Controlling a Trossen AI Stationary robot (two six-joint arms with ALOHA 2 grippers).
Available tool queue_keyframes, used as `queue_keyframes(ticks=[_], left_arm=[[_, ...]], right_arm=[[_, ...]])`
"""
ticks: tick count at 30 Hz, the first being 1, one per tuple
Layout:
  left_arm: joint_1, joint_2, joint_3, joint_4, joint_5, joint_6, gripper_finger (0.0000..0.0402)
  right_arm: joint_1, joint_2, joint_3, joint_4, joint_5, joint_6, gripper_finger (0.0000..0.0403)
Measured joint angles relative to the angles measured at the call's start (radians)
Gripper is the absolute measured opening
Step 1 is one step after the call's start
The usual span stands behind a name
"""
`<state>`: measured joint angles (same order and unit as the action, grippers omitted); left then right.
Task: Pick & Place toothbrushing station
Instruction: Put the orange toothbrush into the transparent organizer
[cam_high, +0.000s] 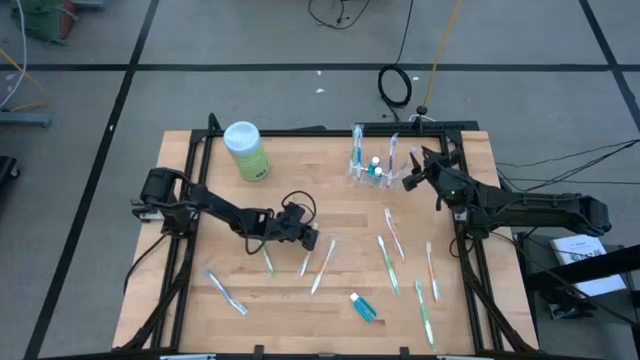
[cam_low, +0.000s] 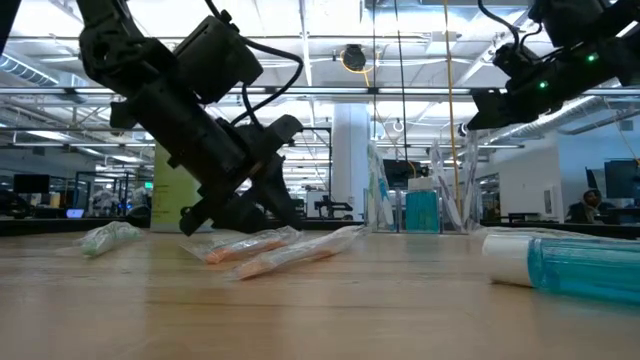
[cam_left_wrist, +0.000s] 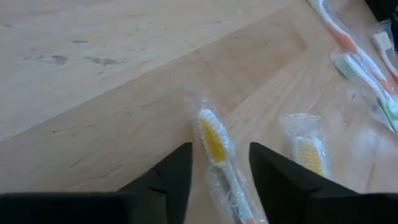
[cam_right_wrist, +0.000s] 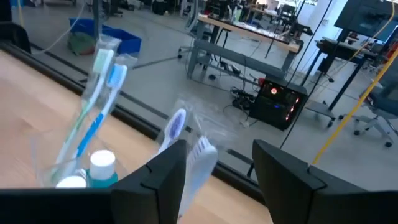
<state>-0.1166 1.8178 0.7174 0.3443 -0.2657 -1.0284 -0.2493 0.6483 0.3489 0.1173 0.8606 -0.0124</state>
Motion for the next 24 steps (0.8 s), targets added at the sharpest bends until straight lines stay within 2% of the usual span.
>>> queue_keyframes(ticks=[3, 7, 10, 13, 20, 24], left_arm=[[0.007, 0.001, 0.0, 0.0, 0.0, -0.002, 0.0116], [0.018, 0.003, -0.002, 0.02, 0.004, 0.001, 0.007], [0.028, 0.005, -0.003, 0.067, 0.011, 0.034, 0.0039], [0.035, 0.004, -0.003, 0.151, 0.01, 0.097, 0.001], [0.063, -0.019, -0.003, 0.411, 0.009, 0.329, 0.0014], [0.099, -0.05, 0.003, 0.626, 0.0, 0.538, 0.0004]], right_arm=[[0.0, 0.0, 0.0, 0.006, -0.009, 0.0, 0.0176], [0.0, 0.0, 0.0, 0.006, -0.082, 0.0, 0.0174], [0.005, 0.0, 0.0, 0.006, -0.135, 0.01, 0.0174], [0.026, -0.013, 0.0, 0.013, -0.141, 0.034, 0.017], [0.099, -0.079, 0.002, -0.02, -0.019, -0.005, 0.0153], [0.124, -0.095, 0.002, -0.039, 0.003, 0.001, 0.0144]])
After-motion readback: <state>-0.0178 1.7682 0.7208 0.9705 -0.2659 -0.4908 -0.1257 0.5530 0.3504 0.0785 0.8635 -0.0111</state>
